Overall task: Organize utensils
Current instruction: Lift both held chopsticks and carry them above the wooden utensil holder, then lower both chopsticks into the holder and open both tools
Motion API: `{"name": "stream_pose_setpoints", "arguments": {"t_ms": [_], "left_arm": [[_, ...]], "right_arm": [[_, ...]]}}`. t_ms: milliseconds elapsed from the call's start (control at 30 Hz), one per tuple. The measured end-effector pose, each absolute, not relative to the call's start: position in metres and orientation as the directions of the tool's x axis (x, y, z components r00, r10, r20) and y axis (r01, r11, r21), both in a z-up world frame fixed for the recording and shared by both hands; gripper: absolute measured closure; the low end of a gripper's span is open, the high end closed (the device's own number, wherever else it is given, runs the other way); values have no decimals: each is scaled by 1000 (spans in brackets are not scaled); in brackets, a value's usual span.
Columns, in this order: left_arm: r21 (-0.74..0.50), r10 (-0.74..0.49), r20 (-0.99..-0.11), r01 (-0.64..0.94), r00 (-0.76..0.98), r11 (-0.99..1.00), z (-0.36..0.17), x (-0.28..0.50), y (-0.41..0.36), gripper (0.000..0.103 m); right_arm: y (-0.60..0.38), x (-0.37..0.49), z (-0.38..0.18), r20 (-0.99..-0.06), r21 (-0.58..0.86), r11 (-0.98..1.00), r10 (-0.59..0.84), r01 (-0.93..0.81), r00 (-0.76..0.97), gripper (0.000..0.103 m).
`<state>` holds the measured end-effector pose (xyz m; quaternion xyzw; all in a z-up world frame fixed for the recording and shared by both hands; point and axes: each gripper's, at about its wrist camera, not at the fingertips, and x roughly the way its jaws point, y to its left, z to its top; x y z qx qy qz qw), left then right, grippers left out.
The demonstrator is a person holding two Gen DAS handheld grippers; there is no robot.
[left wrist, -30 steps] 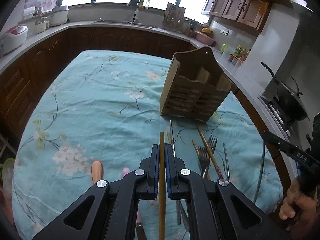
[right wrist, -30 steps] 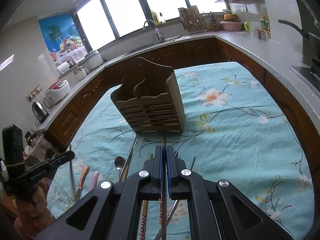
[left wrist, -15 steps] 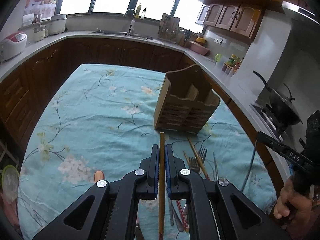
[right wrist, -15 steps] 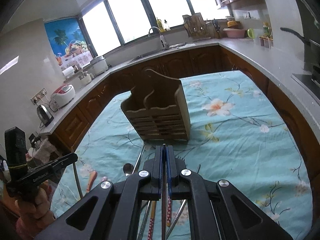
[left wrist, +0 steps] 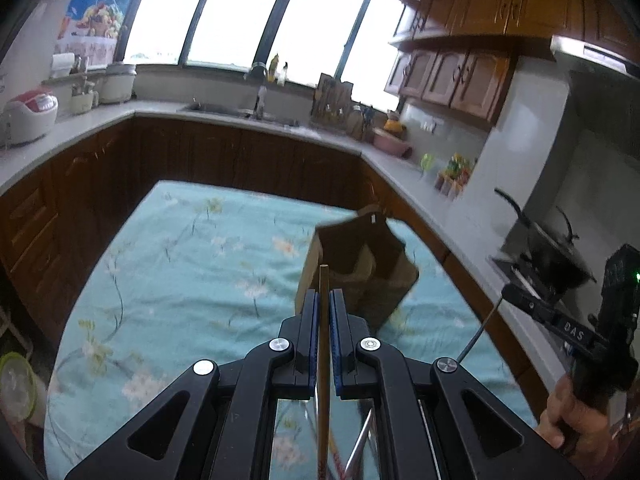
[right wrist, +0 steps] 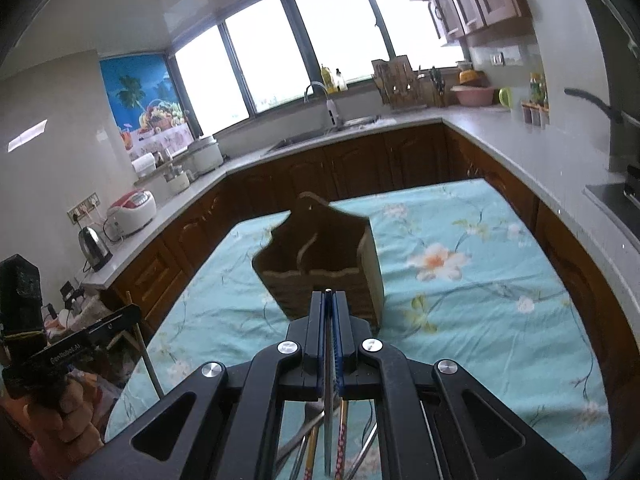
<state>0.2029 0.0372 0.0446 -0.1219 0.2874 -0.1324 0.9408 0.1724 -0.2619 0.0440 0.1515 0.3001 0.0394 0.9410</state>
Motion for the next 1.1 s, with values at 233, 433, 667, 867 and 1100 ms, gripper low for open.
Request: {"name": "stream_pose_setpoints", "arguments": {"t_ms": [233,433,667,867,1100], "left_arm": [[-326,-308,-396,181,865,928,65,227,34,99],[-311,-269,-284,177,920,934,78,252,25,99],[-320,-236,-213,161,948,934,54,285,10,99],[-319,-208,-206,135,956,938,22,310,-4,99],[-330,-176,-213,99,961,939,0,341,-23,99]], "right_arm": [[-270,193,73,-473,312,950,138,19,870,99],[-276,214,113,-372,291,957,103,11,922,100],[-281,243,141,-277,269,963,58,20,959,100],[-287,260,138,-259,264,964,41,30,965,100],[-294,276,123,-271,273,961,35,43,962,99]]}}
